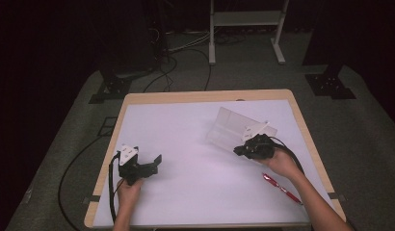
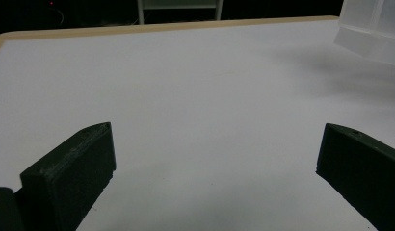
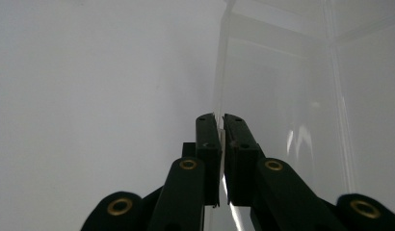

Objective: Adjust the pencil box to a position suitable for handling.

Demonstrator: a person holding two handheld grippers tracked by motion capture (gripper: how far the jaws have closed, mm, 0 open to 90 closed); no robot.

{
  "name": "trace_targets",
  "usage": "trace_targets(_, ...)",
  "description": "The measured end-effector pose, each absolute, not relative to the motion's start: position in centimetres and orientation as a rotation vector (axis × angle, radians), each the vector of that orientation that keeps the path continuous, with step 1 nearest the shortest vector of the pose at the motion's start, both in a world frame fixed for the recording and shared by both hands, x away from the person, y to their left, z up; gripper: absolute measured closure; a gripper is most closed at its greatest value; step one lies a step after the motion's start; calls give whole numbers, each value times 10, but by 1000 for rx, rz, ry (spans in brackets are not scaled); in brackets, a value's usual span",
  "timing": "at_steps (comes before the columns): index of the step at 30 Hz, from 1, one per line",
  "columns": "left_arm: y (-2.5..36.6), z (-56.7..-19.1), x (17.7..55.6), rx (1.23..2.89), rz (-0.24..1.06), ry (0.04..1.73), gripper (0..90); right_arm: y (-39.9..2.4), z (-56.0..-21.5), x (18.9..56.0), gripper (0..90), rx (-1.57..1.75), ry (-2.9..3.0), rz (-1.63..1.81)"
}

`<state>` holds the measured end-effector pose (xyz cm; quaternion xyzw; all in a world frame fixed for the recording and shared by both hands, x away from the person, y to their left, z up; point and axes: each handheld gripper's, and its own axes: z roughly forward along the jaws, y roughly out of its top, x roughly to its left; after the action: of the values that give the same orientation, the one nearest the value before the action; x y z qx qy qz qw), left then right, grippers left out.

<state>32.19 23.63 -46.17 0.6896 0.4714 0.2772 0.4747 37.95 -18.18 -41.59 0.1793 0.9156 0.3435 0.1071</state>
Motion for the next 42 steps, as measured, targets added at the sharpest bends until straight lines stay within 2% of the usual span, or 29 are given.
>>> trace_targets(20, 237, -462, 322, 1679, 674, 1156, 0, -156, -425, 358, 845, 397, 2819, 1088)
trace_targets(42, 237, -462, 322, 1676, 671, 1158, 0, -148, -439, 355, 845, 352, 2900, 1083)
